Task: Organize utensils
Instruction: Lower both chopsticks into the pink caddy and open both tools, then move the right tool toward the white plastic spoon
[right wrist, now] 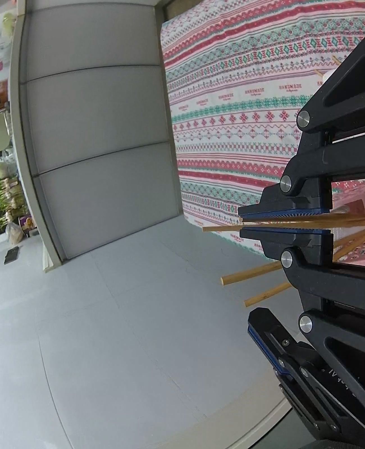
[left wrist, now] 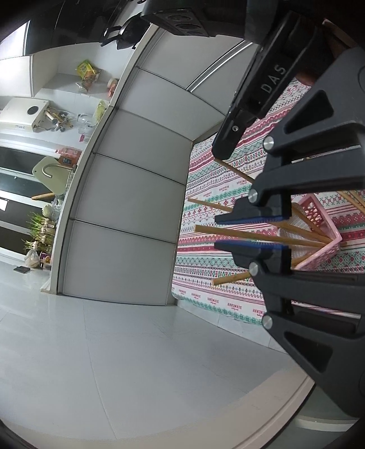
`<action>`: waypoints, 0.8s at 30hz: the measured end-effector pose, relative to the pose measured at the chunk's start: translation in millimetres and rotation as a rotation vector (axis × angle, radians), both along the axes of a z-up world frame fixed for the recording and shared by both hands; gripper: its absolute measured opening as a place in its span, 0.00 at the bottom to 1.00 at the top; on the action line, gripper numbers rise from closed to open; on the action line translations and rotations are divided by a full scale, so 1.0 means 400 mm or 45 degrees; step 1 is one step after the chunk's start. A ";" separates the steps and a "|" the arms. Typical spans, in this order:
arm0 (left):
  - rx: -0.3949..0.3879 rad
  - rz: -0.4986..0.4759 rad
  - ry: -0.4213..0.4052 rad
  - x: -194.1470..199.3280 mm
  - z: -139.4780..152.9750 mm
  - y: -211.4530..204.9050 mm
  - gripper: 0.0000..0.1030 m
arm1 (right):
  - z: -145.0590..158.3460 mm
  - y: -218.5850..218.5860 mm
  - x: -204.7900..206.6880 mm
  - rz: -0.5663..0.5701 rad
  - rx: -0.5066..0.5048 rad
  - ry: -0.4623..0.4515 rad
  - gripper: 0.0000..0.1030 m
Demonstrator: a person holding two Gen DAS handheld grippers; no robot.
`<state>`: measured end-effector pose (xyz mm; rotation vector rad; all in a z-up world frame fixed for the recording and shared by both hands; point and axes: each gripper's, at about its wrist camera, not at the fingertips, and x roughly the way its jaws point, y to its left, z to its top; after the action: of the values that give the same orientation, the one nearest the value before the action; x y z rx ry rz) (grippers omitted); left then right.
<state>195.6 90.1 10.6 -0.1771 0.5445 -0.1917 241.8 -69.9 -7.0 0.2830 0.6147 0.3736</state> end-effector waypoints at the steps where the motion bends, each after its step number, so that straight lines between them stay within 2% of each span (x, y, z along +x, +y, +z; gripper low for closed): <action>1: 0.004 0.000 0.001 -0.003 0.001 -0.002 0.15 | 0.001 0.000 0.002 0.002 0.003 0.006 0.09; 2: 0.010 0.004 0.003 -0.006 0.003 -0.005 0.17 | 0.000 -0.004 0.003 0.003 0.012 0.011 0.15; 3: 0.016 0.009 0.007 -0.010 0.005 -0.008 0.19 | 0.000 -0.009 0.003 0.008 0.028 0.014 0.26; 4: 0.017 0.012 0.008 -0.012 0.005 -0.008 0.20 | 0.002 -0.014 -0.002 0.011 0.046 0.011 0.33; 5: 0.016 0.016 0.011 -0.015 0.007 -0.008 0.22 | 0.004 -0.019 -0.005 0.014 0.062 0.007 0.43; 6: 0.015 0.020 0.017 -0.018 0.009 -0.009 0.23 | 0.008 -0.027 -0.009 0.018 0.079 -0.002 0.47; 11: 0.010 0.050 0.047 -0.034 0.016 0.002 0.26 | 0.036 -0.061 -0.030 -0.004 0.084 -0.009 0.48; 16: 0.021 0.054 0.073 -0.063 0.021 0.011 0.35 | 0.050 -0.124 -0.051 -0.056 0.089 0.031 0.55; 24: 0.052 0.023 0.141 -0.112 0.019 -0.002 0.60 | 0.032 -0.222 -0.085 -0.112 0.082 0.150 0.65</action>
<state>150.7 89.5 18.3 -0.1536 0.6559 -0.1538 207.7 -158.6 6.0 0.3942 0.7040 0.2936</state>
